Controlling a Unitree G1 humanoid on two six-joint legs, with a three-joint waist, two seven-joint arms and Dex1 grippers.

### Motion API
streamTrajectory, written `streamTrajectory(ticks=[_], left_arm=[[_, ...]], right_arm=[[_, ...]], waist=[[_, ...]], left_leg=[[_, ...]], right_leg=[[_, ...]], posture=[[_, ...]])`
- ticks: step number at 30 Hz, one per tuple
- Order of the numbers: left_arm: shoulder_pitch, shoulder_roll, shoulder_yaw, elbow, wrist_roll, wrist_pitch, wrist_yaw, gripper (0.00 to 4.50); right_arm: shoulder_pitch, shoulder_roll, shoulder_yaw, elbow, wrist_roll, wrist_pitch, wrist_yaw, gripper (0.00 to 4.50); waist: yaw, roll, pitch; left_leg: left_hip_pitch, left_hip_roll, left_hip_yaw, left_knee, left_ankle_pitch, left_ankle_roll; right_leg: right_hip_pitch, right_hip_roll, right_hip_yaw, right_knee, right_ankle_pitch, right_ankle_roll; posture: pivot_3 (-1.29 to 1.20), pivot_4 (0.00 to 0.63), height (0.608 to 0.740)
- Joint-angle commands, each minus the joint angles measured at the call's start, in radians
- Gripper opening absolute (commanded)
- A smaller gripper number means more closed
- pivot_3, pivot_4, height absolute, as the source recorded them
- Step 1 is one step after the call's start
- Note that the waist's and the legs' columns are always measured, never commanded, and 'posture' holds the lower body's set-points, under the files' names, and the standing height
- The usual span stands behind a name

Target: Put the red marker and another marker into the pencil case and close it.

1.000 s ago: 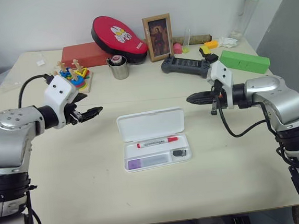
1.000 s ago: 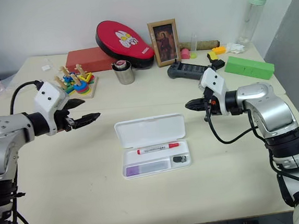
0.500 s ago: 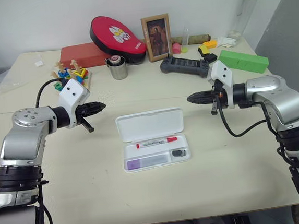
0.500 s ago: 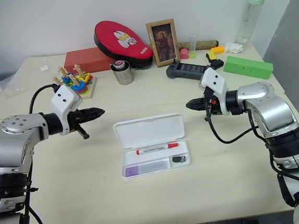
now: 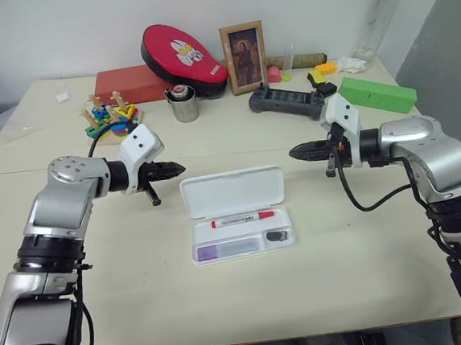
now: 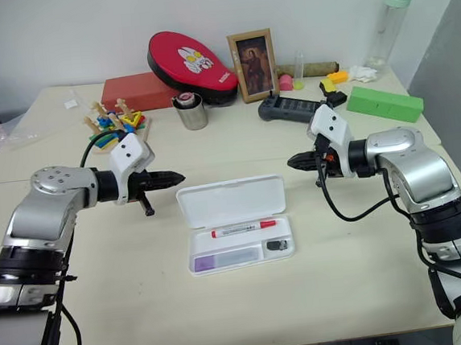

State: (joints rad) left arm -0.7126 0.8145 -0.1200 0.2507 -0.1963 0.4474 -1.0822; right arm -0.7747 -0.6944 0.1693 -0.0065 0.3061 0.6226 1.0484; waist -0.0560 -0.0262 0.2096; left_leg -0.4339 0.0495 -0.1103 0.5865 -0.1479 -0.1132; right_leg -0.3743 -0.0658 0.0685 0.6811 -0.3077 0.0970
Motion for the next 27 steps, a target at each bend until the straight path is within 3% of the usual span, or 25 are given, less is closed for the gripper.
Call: streamTrajectory(ticks=[1, 11, 27], left_arm=[[-0.033, -0.013, -0.012, 0.021, 0.02, -0.033, -0.029, 0.01], [-0.015, -0.06, -0.04, -0.076, -0.003, 0.01, -0.092, 0.01], [0.119, 0.016, -0.027, -0.385, -0.093, 0.173, -0.174, 0.01]], right_arm=[[-0.002, -0.014, -0.038, -0.046, 0.011, 0.0, -0.003, 0.0], [0.007, -0.016, -0.044, -0.062, 0.015, 0.009, -0.011, 0.0], [0.006, -0.017, -0.042, -0.057, 0.012, 0.008, -0.008, 0.0]], waist=[[0.0, 0.0, 0.0], [-0.001, 0.0, 0.0], [-0.001, 0.0, 0.0]], left_leg=[[0.0, 0.0, 0.0, 0.0, 0.0, 0.0], [0.0, 0.0, 0.0, 0.0, 0.0, 0.0], [0.0, 0.0, 0.0, 0.0, 0.0, 0.0]], right_leg=[[0.0, 0.0, 0.0, 0.0, 0.0, 0.0], [0.0, 0.0, 0.0, 0.0, 0.0, 0.0], [0.0, 0.0, 0.0, 0.0, 0.0, 0.0]], posture=[[0.0, 0.15, 0.74], [0.0, 0.15, 0.74], [0.0, 0.15, 0.74]])
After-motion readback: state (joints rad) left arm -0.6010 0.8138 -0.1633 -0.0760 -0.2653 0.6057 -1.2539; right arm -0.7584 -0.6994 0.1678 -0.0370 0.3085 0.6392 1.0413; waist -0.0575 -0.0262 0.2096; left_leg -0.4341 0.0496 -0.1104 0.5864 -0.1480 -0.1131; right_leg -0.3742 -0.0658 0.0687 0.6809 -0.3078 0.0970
